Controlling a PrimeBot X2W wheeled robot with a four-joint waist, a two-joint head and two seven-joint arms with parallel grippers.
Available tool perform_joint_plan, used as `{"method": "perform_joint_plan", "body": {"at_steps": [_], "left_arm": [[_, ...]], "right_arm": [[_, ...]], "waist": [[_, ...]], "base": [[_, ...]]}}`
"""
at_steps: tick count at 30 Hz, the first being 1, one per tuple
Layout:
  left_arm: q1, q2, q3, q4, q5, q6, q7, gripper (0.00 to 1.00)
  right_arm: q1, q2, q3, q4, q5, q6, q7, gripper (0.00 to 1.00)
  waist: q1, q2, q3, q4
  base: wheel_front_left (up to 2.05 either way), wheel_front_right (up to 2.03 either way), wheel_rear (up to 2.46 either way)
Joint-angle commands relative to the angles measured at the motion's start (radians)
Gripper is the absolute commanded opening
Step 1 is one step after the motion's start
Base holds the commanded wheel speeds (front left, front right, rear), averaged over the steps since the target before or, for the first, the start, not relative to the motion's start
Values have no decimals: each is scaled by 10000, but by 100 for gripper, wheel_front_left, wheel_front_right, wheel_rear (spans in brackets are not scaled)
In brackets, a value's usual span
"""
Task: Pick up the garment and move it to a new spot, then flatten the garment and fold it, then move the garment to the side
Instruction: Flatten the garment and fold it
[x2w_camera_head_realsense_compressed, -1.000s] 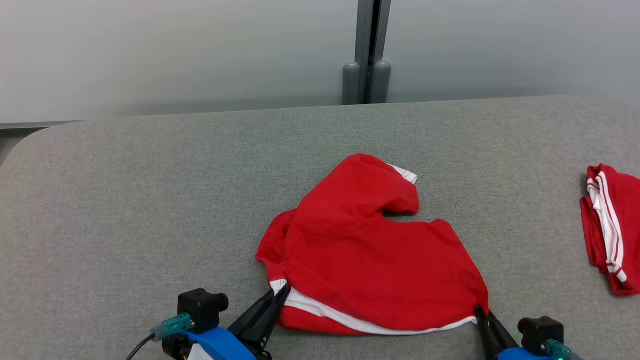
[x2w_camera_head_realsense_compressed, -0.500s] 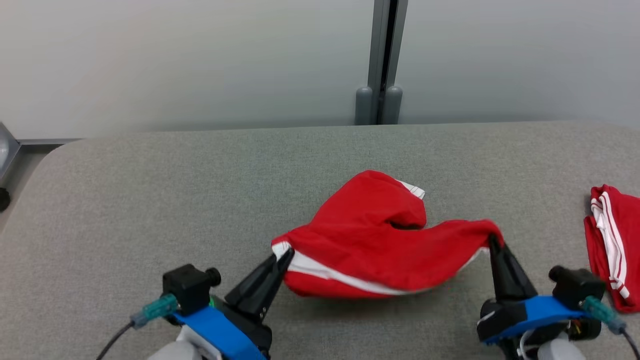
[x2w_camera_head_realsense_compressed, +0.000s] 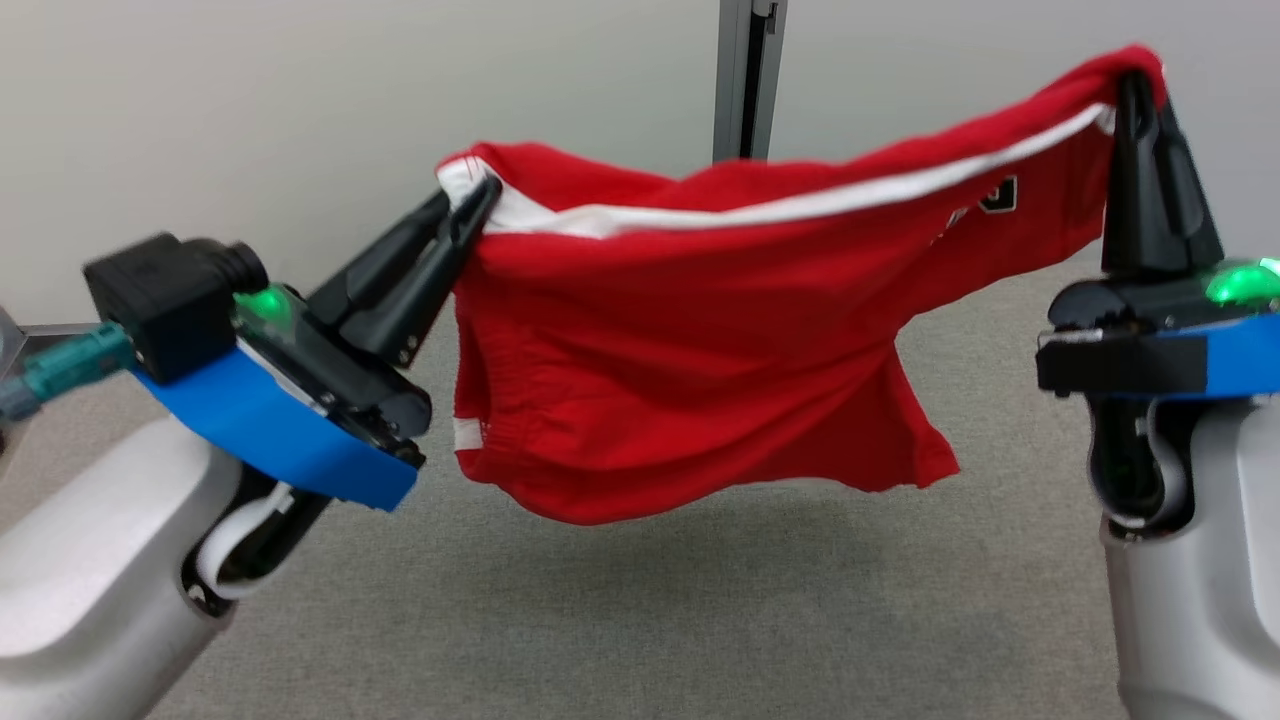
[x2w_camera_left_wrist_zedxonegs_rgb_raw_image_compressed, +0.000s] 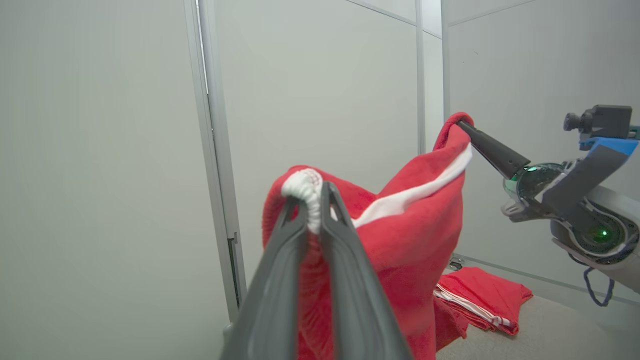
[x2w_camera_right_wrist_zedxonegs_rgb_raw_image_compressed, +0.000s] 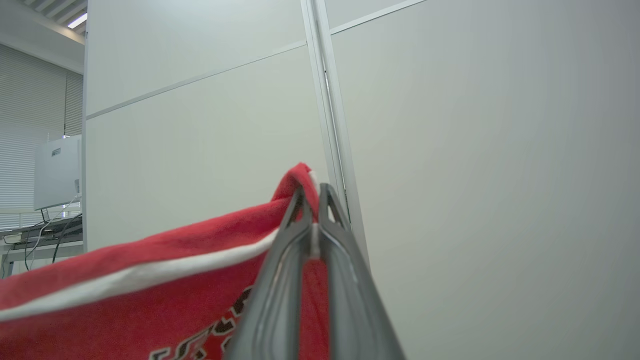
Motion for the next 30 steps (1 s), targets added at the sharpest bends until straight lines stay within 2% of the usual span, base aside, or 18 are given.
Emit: {"method": "perform_joint_plan", "body": {"at_steps": [1,6,10,13,16,18,24,30], "left_arm": [[-174,52,-3,33,-137,-9,71,0],[-1188,288,-226,534,-603,-7,390,0],[-2018,151,-458,1376,-361,-7,61,0],[-2647,-176,-519,1971,-127,-6,-222,0],[-3083,-522,-137,2213,129,-6,-349,0],[-2829,-830,338,2136,307,2,-344,0],[-221,-1384,706,2338,471,2,-346,0],[3352,-2135,507,2990,623,2,-350,0]], "right_arm": [[-292,-99,2,-31,-53,0,136,0],[-1653,-372,289,430,-740,0,724,0],[-2895,-210,491,1592,-1440,0,482,0],[-4008,-120,359,2406,-1991,-1,47,0],[-4785,21,82,2924,-2440,0,-356,0],[-4879,74,-171,3108,-2470,0,-514,0],[-2719,108,-247,3754,-2078,-1,-650,0],[981,113,-92,3989,-978,-1,-665,0]], "waist": [[0,0,53,-21],[0,0,661,-109],[0,0,1291,-180],[0,0,1700,-222],[0,0,1881,-203],[0,0,1874,-196],[0,0,1554,-347],[0,0,1383,-361]], "base": [[0,0,0],[0,0,0],[0,0,0],[0,0,0],[0,0,0],[0,0,0],[0,0,0],[0,0,0]]}}
